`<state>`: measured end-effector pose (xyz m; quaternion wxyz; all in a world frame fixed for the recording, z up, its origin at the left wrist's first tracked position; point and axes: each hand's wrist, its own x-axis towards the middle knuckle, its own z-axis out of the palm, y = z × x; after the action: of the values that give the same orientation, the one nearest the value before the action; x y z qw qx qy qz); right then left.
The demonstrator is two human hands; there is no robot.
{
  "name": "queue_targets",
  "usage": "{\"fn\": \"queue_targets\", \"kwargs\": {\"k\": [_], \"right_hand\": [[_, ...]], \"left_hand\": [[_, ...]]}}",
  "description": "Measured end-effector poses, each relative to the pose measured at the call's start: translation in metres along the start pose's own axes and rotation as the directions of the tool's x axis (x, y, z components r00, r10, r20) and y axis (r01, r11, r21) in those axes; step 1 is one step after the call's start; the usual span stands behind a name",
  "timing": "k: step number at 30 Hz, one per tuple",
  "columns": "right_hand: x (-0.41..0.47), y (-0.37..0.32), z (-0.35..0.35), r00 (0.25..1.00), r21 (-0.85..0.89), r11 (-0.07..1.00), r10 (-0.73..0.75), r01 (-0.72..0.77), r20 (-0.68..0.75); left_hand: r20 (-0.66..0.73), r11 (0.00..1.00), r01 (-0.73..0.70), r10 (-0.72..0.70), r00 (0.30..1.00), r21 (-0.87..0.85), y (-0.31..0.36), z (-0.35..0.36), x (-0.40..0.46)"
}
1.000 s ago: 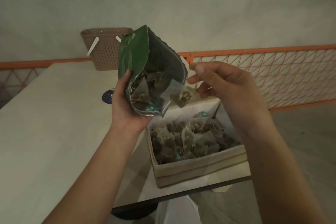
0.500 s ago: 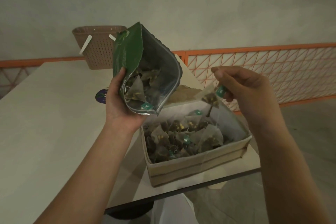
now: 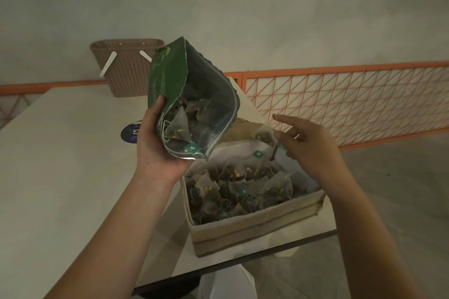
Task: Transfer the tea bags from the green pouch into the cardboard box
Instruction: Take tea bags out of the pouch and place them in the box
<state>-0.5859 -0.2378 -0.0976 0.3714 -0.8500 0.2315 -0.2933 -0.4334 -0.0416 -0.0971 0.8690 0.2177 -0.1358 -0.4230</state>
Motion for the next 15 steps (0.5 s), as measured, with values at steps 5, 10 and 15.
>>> {"fn": "queue_targets", "kwargs": {"k": [5,10,15], "right_hand": [[-0.003,0.003,0.001,0.998,-0.227,0.974,0.014,0.0,0.062],[-0.01,0.0,-0.006,1.0,-0.146,0.989,0.012,-0.011,0.005],[-0.025,-0.014,-0.016,0.909,-0.308,0.949,0.189,-0.072,0.372]], "left_hand": [[-0.005,1.0,0.002,-0.002,1.0,-0.003,0.002,-0.002,-0.002],[-0.002,1.0,0.0,0.0,1.0,0.001,0.004,-0.004,-0.002],[0.005,1.0,0.007,-0.007,1.0,-0.012,0.004,-0.004,-0.002]]}}
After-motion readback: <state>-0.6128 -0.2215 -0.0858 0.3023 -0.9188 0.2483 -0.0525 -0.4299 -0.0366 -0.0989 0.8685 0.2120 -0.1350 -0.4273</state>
